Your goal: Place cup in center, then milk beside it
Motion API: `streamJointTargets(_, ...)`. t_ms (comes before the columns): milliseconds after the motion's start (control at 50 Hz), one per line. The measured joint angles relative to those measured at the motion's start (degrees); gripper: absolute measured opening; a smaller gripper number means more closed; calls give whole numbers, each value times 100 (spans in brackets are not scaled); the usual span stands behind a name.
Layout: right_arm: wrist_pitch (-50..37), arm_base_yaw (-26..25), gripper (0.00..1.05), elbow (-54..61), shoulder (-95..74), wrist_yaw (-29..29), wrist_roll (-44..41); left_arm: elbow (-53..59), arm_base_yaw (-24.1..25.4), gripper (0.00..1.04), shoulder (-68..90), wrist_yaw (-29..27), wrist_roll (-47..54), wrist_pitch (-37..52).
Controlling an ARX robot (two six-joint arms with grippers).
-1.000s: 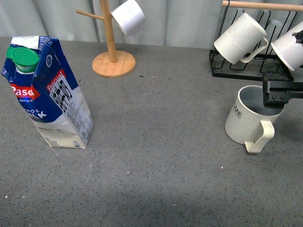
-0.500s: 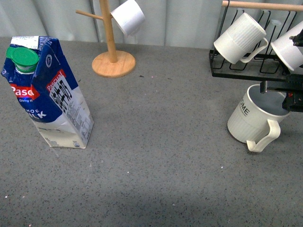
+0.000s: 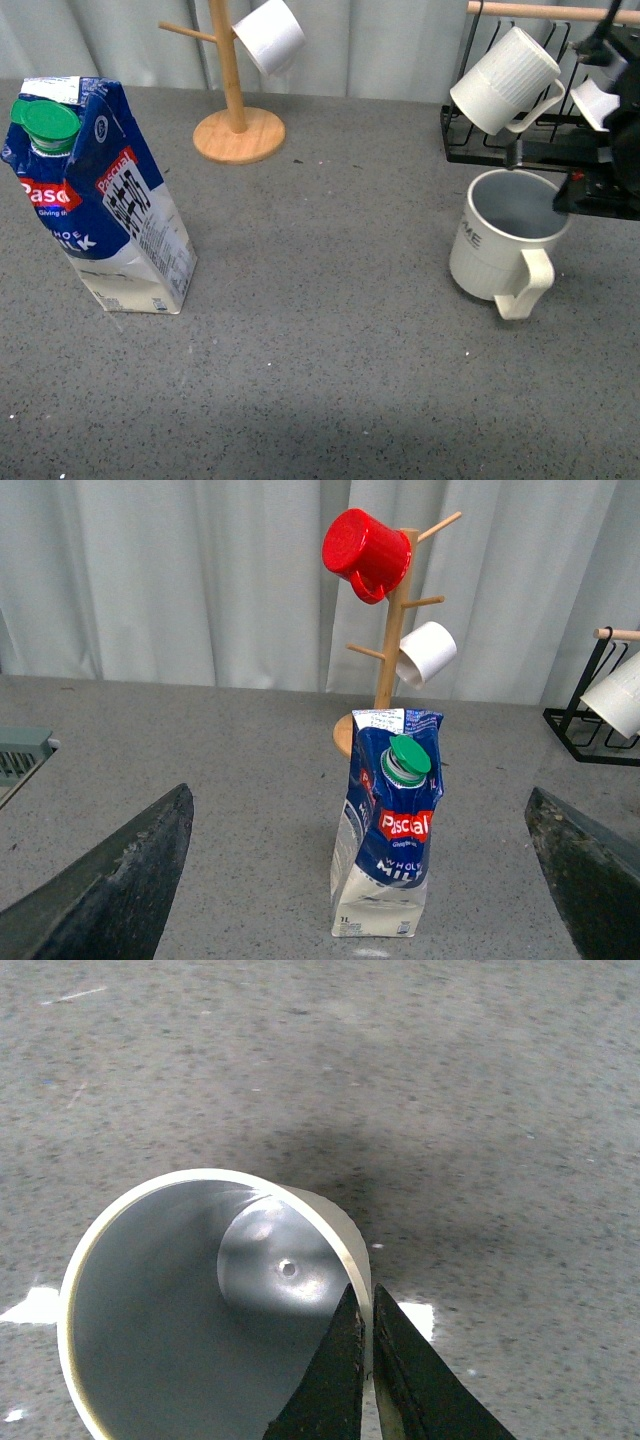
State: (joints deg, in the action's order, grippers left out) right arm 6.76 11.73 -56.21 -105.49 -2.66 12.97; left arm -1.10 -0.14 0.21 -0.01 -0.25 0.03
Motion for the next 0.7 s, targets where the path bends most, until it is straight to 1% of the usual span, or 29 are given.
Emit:
streamJointTargets(100, -7, 487, 1, -146, -70, 63, 232, 0, 0, 98, 0, 0, 0, 0)
streamJointTargets(300, -144, 1008, 1, -413, -393, 90, 387, 0, 0, 98, -2, 0, 0, 0)
streamJointTargets(420, -107, 1110, 1, -669, -706, -31, 437, 0, 0, 98, 0, 0, 0, 0)
streamJointTargets(700, 17, 1130, 1, -933, -964, -120, 444, 0, 0, 98, 0, 0, 0, 0)
